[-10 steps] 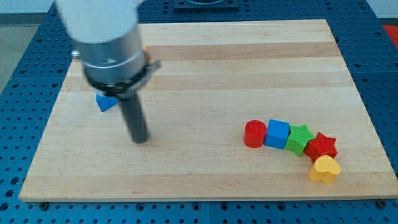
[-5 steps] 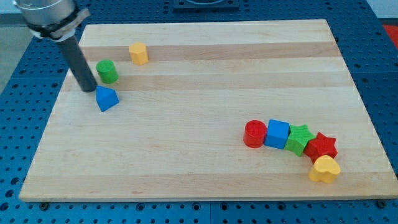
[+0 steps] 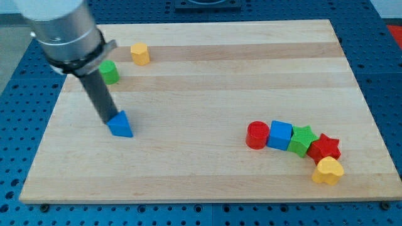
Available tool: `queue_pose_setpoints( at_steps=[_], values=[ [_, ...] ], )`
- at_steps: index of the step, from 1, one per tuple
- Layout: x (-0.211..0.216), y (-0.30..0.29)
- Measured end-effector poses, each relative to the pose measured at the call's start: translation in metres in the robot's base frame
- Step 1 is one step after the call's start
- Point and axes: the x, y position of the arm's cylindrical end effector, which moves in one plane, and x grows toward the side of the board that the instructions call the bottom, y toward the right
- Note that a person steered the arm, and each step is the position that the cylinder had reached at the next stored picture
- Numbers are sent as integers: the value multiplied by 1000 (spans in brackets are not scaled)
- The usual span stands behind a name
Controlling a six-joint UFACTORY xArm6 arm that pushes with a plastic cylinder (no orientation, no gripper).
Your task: Move blue triangle to the red circle
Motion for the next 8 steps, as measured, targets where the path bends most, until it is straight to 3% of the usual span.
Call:
queue_pose_setpoints(
  at_steps=[1, 2, 4, 5, 8],
  values=[
    [6, 50],
    [15, 58],
    [21, -23],
    [39, 6],
    [42, 148]
  ],
)
